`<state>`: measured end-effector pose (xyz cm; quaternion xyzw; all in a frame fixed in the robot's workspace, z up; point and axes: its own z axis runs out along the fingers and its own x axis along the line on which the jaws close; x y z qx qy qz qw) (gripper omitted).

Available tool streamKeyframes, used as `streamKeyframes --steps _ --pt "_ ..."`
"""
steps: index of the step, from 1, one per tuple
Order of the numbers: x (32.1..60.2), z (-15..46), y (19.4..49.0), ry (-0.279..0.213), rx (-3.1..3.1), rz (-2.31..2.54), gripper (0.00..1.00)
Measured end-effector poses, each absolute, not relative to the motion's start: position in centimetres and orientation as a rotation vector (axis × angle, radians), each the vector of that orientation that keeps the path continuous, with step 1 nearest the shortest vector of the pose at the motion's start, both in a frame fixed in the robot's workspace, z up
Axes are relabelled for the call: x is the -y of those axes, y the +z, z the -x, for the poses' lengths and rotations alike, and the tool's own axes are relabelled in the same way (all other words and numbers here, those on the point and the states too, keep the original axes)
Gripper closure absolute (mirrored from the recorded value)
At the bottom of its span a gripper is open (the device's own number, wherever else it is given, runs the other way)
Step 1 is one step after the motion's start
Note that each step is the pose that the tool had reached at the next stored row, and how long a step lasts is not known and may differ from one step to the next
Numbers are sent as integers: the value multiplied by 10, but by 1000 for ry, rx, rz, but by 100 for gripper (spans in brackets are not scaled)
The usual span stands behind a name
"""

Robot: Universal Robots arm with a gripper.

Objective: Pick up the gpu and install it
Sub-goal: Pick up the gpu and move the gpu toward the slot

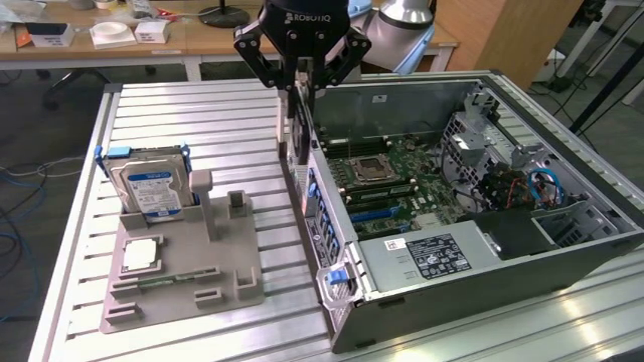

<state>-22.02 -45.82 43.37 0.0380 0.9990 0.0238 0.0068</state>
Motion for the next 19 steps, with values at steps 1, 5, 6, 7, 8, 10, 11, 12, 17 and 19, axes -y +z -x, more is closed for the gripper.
streamKeyframes --steps 1,5,6,7,8,10,11,12,17,19 --pt "458 219 434 74 -3125 -119 74" --pt "458 215 434 74 -3125 -119 74" --pt "458 214 434 74 -3125 -119 74" --pt "458 212 434 74 -3125 -119 74" --pt "458 211 434 74 -3125 -119 74" --pt "458 209 434 74 -3125 -119 74" --pt "458 207 434 74 -3125 -119 74" --pt "458 206 434 74 -3125 -119 74" --pt "458 201 434 74 -3125 -119 74" --pt "458 199 434 74 -3125 -119 74"
